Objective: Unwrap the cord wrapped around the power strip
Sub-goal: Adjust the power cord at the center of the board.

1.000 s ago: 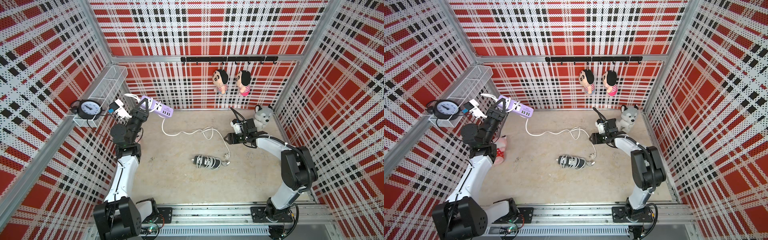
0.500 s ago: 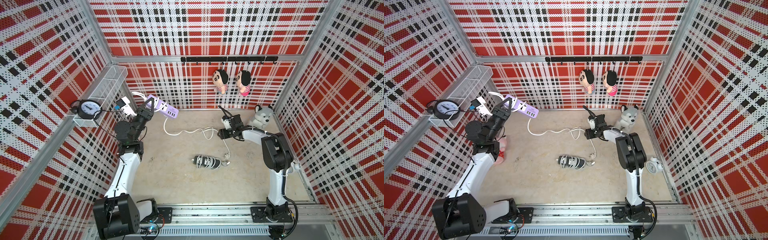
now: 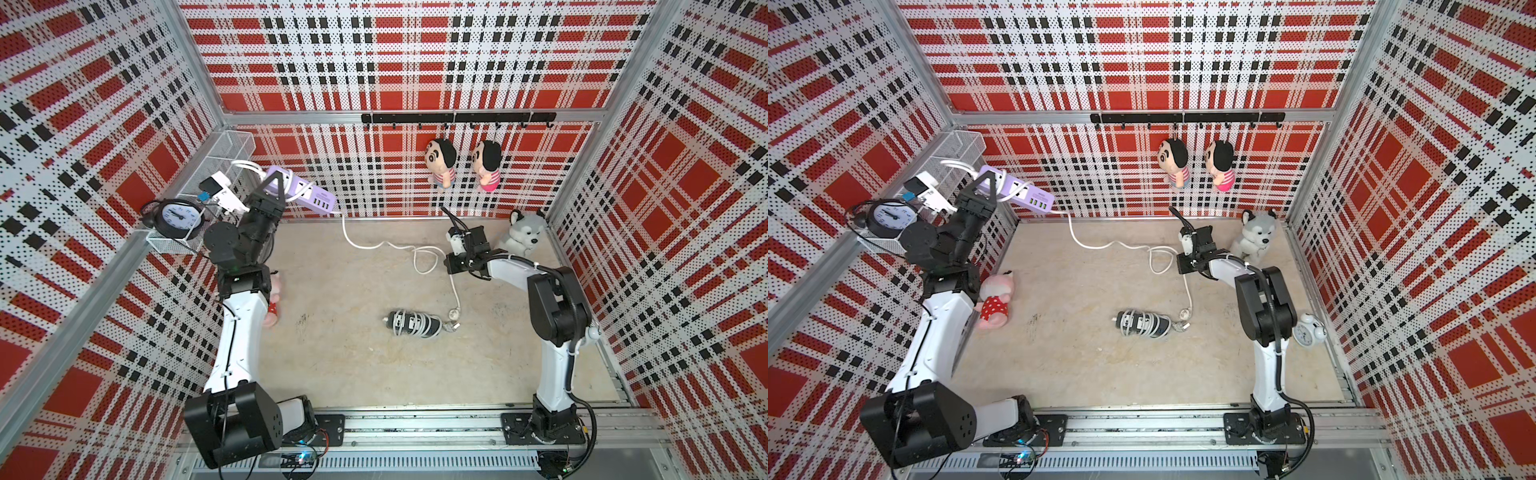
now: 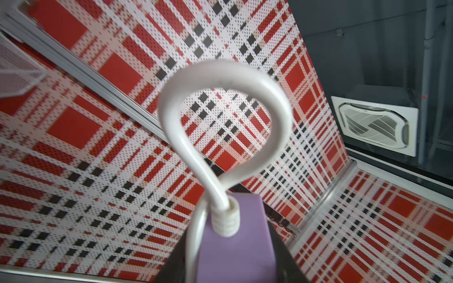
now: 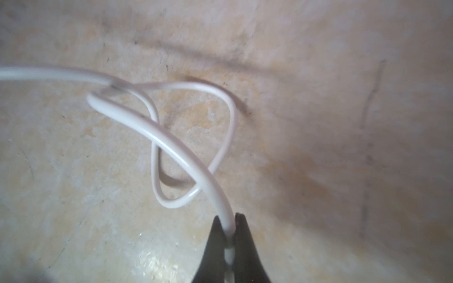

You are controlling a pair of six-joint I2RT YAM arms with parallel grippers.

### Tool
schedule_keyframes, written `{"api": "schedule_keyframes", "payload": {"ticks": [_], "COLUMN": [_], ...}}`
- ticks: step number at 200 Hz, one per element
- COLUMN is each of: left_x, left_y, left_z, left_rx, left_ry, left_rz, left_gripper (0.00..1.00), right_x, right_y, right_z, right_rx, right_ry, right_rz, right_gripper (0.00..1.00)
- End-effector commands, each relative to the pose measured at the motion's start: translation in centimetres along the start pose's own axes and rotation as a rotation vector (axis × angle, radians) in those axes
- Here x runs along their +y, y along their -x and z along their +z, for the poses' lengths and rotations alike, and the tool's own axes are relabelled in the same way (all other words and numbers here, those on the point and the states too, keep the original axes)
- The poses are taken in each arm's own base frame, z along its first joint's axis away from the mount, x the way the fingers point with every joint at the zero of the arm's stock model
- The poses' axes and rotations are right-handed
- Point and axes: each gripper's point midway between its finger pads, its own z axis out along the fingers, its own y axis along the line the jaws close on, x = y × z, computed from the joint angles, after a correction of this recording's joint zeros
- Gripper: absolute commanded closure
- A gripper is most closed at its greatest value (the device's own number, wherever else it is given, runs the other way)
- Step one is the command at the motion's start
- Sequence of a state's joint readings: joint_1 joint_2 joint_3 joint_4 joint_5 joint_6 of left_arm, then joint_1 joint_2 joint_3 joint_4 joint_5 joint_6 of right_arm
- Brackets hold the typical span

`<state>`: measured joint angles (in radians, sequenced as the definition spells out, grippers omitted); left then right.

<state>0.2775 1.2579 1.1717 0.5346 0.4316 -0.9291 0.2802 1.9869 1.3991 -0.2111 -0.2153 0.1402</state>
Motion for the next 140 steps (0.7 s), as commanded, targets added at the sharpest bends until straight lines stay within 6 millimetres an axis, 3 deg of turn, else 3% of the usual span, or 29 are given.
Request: {"api": "schedule_keyframes", "payload": {"ticks": [1,31,50,90,140], "left_x": [1.0,1.6,1.7,1.8,3.3], "left_y": [4.2,7.3,8.9,12.2,14.9], "left_z": [-1.0,-2.2,-3.0,-5.5,-5.6], "left_rx": [-0.142,-0.230,-0.258,-0.303,-0.240], "left_ry": [0.168,0.326,0.419,0.533,0.607], "left_rz": [0.164,0.303,0.390,0.507,0.607], "left_gripper": [1.00,1.00,1.00,1.00,1.00], "right_x": [-2.2,-6.6,-9.1,-12.2,-15.5], "right_y": [5.1,4.9,4.1,1.9,-1.7], "right_z": [-6.5,-10.2,-11.4,-11.7,-12.3], "right_rx": [-0.151,-0.137,-0.123,-0.050,-0.012], "right_ry": [-0.077,-0.213,-0.264,-0.353,-0.418], "right_rz": [0.027,0.095,0.152,0.214,0.298], "right_gripper": [1.00,1.00,1.00,1.00,1.00]}}
